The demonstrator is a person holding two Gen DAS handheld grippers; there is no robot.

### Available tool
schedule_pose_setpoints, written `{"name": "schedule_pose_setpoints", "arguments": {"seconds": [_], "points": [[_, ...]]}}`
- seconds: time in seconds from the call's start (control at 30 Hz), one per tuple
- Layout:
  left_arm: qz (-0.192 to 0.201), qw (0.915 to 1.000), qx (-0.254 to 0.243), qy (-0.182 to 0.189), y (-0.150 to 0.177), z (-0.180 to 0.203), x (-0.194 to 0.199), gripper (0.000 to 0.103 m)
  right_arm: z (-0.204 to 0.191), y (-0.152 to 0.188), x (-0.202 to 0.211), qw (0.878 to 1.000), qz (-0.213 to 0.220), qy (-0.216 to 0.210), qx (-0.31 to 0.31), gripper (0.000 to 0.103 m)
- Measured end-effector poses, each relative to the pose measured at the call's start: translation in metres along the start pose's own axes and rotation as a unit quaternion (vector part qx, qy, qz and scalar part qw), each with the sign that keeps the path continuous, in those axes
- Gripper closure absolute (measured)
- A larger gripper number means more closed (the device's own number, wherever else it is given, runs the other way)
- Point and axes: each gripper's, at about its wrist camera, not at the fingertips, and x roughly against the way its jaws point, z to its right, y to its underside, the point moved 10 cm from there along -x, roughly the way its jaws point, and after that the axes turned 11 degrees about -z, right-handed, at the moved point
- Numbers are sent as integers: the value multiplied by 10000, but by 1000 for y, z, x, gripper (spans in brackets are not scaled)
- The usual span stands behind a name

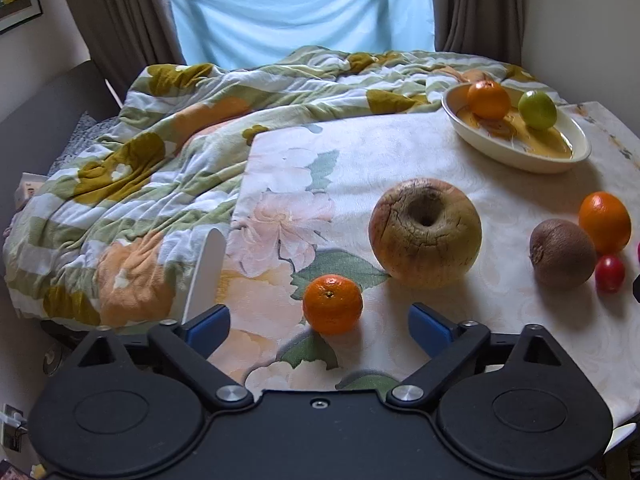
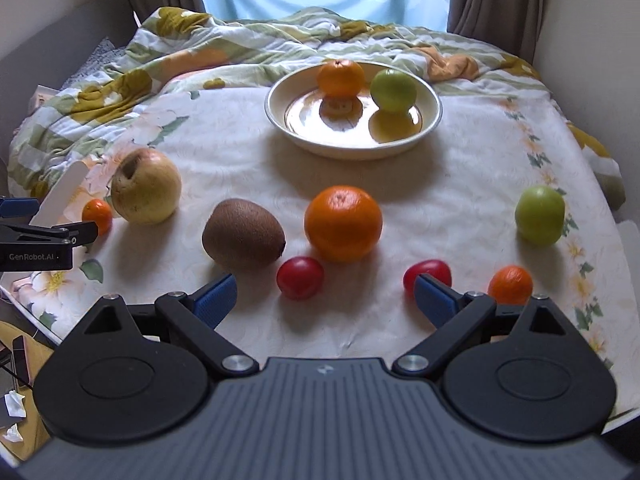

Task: Organize fruits
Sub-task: 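Grasp the small tangerine with the left tool while the right tool grasps a red tomato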

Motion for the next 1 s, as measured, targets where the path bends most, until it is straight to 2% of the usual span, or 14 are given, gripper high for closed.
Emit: {"name": "schedule_pose_setpoints", "arguments": {"seconds": [0.13, 0.3, 0.37, 0.43, 0.5, 0.67, 0.73, 1.0], "points": [[-76, 9998, -139, 88, -1, 3, -13, 16, -2, 2, -10, 9999, -59, 96, -76, 0], [-174, 9994, -204, 207, -2, 4, -23, 36, -5, 5, -19, 9997, -116, 163, -124, 0], [-160, 9993, -205, 262, -3, 5, -24, 39, -7, 6, -21, 9997, -123, 185, -134, 0], [-142, 9991, -235, 319, -4, 6, -23, 48, -8, 6, -23, 9996, -139, 190, -145, 0], [-134, 9990, -267, 326, -4, 8, -23, 62, -9, 6, -24, 9996, -159, 190, -157, 0], [-119, 9990, -339, 280, -4, 10, -22, 62, -8, 5, -25, 9995, -141, 207, -178, 1], [-124, 9990, -326, 292, -2, 10, -22, 62, -7, 5, -26, 9995, -149, 191, -179, 10], [-153, 9990, -291, 316, 5, 11, -18, 62, -5, 8, -35, 9995, -215, 173, -144, 26]]}}
